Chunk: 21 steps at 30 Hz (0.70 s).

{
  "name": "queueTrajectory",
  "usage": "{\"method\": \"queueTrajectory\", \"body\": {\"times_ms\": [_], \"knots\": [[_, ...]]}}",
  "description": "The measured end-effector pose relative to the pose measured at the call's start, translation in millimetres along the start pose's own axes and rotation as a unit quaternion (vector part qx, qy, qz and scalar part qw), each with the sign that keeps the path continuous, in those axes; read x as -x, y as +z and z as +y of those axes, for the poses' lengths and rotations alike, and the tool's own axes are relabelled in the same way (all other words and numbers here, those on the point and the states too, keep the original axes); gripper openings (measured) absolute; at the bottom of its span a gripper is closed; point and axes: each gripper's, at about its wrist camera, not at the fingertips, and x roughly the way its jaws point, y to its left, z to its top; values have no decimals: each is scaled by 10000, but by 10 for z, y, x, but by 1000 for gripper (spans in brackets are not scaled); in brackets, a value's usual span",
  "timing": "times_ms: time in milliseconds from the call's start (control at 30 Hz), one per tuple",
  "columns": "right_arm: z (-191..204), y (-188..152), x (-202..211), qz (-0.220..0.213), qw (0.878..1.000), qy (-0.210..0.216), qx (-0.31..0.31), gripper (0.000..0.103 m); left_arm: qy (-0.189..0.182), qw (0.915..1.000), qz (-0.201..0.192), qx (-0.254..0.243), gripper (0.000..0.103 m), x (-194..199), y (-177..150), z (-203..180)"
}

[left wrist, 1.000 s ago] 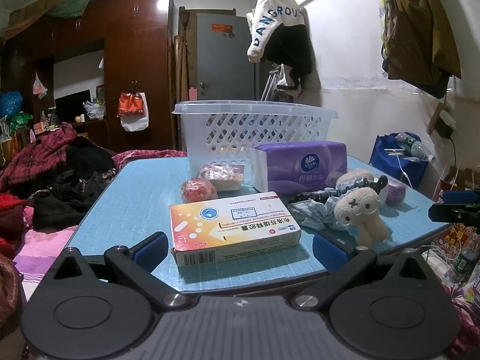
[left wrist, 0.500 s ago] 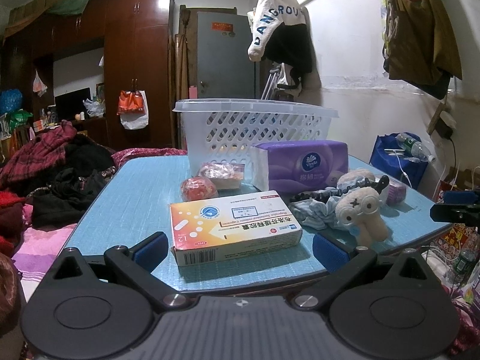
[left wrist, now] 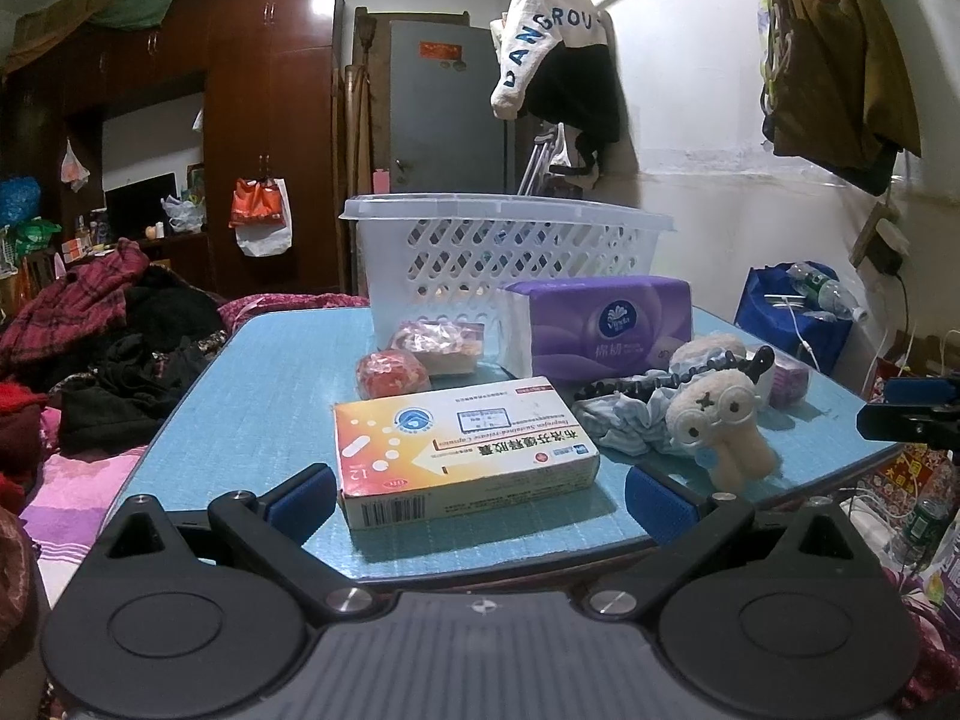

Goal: Organize objects

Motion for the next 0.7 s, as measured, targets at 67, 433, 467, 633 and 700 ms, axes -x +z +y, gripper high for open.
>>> {"method": "queueTrajectory", "body": {"times_ms": [67, 433, 467, 633, 700], "knots": [[3, -1, 0, -1, 10000, -3, -1, 103, 0, 10000, 2, 4, 103, -1, 1, 2], [-3, -9, -8, 4, 10000, -9, 3, 103, -18, 10000, 20, -6, 103, -17, -5, -1], [-3, -9, -8, 5, 10000, -9, 3, 103, -18, 10000, 19, -5, 103, -17, -5, -1], [2, -19, -12, 12, 10000, 1, 15, 103, -31, 10000, 19, 7, 103, -29, -6, -5], [3, -22, -11, 14, 10000, 0, 18, 103, -41, 10000, 30, 8, 103, -37, -7, -8]]}}
